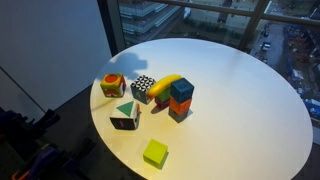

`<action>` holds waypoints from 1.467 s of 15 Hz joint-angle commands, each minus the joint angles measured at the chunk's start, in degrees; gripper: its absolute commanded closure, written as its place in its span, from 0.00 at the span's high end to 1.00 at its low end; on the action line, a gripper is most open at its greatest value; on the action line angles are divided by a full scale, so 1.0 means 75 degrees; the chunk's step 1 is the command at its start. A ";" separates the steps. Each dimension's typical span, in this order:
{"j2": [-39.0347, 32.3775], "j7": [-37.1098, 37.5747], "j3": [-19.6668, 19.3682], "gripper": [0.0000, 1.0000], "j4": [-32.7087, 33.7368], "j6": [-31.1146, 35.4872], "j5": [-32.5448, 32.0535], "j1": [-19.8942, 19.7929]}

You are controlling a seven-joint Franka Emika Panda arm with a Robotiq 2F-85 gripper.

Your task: Place the multicolor block on the black and white block

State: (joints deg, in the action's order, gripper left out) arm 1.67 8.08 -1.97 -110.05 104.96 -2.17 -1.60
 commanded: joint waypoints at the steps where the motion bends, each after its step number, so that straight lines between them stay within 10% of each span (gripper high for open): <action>1: 0.0086 -0.0289 -0.0052 1.00 -0.0420 0.0413 -0.0163 -0.0076; 22: 0.0005 -0.0542 -0.0149 1.00 -0.1386 0.1947 -0.0018 -0.0129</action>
State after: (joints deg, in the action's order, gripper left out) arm 1.06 6.37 -2.87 -117.93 116.27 -2.87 -2.07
